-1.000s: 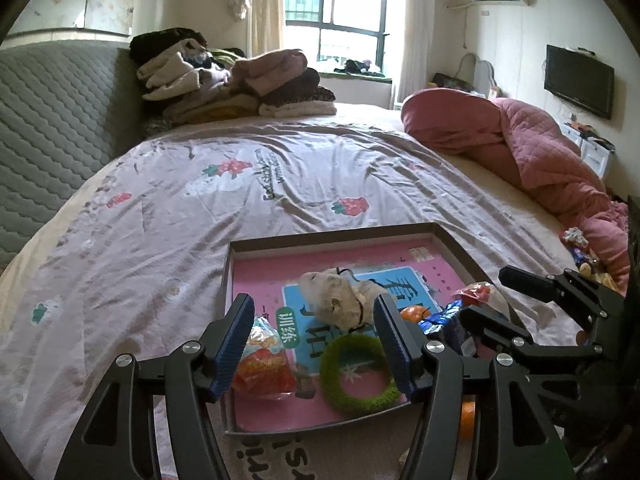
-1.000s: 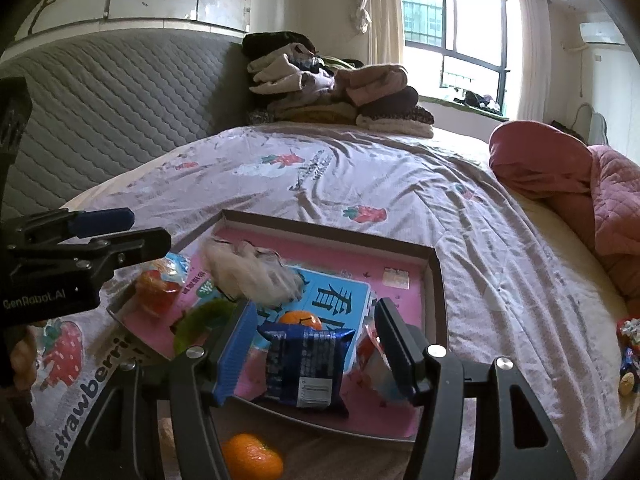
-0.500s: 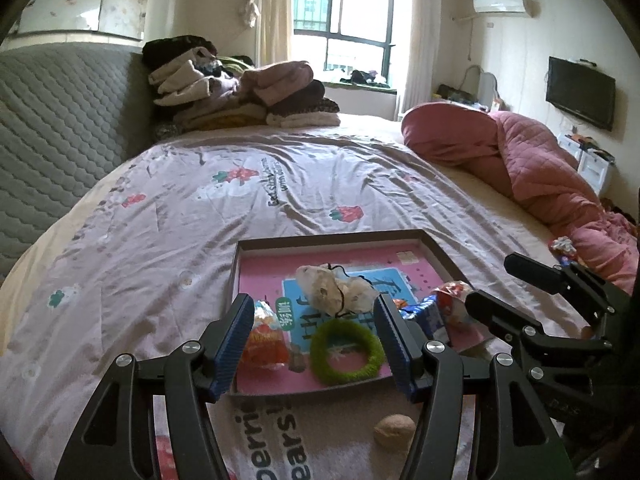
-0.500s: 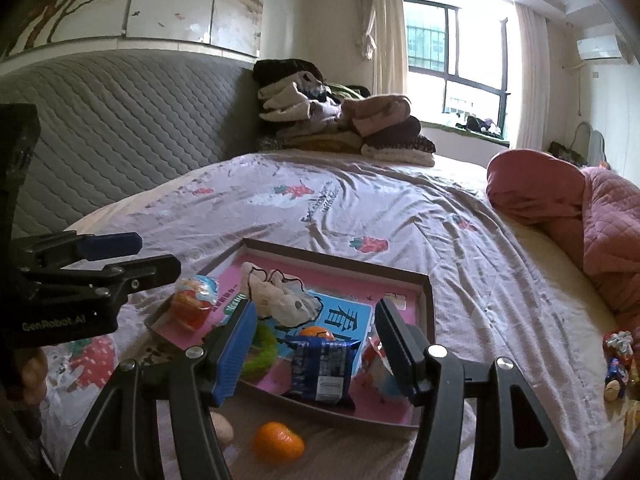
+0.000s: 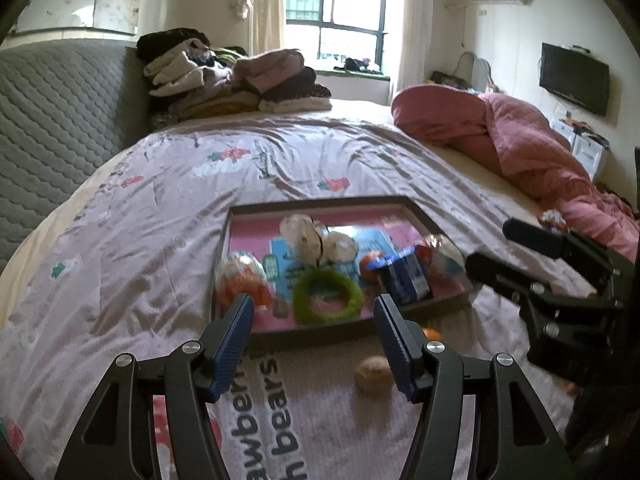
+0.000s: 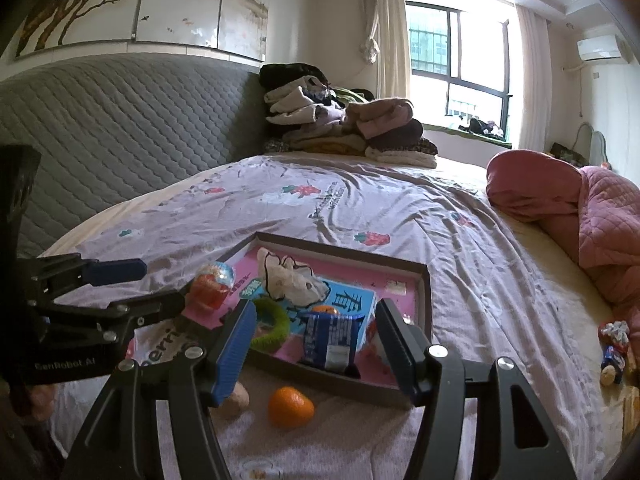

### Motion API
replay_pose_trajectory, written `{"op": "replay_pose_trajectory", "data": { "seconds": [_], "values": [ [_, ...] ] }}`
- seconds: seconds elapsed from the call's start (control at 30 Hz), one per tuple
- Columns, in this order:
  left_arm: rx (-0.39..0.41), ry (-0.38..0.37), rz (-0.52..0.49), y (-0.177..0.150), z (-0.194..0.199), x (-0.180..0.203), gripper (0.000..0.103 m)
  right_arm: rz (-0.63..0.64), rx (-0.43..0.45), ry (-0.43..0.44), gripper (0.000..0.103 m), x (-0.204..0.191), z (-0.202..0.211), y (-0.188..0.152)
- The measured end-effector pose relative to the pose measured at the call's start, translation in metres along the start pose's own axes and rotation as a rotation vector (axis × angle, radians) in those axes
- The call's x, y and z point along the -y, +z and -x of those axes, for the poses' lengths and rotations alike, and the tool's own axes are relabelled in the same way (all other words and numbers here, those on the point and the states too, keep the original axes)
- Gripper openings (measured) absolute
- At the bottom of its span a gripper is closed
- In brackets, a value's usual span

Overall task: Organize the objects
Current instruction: 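Move the left tool toward the walnut while the right tool approaches the orange on the bedspread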

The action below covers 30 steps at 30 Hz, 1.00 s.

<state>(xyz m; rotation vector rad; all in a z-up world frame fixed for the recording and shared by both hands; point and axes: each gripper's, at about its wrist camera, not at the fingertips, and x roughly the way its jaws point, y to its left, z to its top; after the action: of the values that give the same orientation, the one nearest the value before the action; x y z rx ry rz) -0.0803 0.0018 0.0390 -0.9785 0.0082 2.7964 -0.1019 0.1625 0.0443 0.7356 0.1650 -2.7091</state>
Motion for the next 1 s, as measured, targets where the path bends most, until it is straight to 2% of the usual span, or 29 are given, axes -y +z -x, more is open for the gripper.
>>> {"op": "replay_pose_trajectory", "data": {
  "seconds": [0.43, 1.0],
  "values": [
    [-0.076, -0.004, -0.007, -0.032, -0.008, 0.008, 0.064, 0.003, -0.054, -0.001, 0.062, 0.001, 0.002, -0.024],
    [-0.152, -0.033, -0.077, -0.061, -0.028, 0.026, 0.064, 0.006, -0.154, 0.015, 0.062, 0.002, -0.010, -0.047]
  ]
}}
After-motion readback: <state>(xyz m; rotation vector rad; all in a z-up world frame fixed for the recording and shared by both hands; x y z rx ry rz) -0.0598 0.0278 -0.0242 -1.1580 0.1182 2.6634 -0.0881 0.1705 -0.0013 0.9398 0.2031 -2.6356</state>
